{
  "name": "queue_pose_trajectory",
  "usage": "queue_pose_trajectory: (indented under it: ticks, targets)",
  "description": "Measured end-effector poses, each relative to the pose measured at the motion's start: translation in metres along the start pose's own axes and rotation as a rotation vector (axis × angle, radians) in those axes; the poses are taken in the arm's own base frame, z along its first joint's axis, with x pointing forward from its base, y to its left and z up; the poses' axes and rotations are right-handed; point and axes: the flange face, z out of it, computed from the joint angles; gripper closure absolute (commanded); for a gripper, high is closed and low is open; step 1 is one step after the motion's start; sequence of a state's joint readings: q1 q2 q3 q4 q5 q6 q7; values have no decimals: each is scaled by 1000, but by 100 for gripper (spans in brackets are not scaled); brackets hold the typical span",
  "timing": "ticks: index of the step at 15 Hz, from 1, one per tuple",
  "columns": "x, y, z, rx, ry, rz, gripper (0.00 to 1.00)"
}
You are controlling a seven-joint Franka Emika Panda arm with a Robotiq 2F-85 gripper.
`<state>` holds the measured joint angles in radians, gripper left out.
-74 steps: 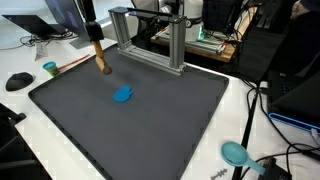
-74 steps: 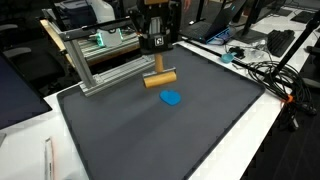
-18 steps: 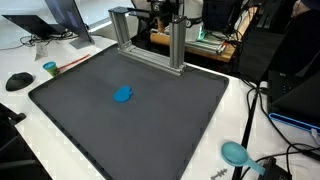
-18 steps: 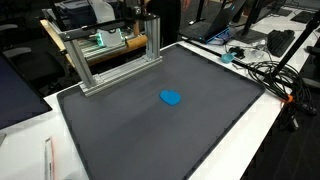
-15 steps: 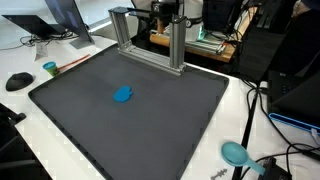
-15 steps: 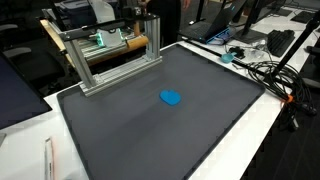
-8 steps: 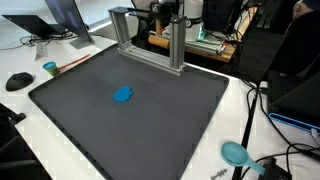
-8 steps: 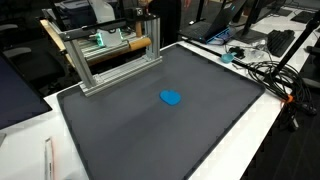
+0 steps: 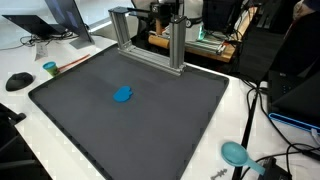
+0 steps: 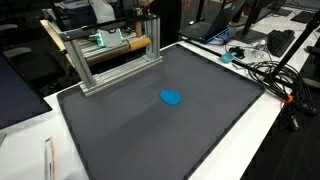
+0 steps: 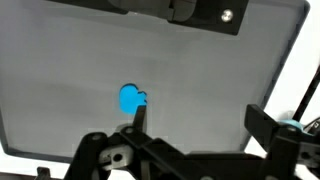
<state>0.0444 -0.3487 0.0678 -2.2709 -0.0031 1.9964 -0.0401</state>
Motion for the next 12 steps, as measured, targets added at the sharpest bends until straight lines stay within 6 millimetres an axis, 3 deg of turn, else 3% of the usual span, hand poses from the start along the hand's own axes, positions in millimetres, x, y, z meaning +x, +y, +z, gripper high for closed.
queue_pose_trajectory:
  ticks: [5, 12]
  targets:
    - [14, -1, 42, 12, -175, 5, 0]
    - [1, 12, 71, 23, -365, 61, 0]
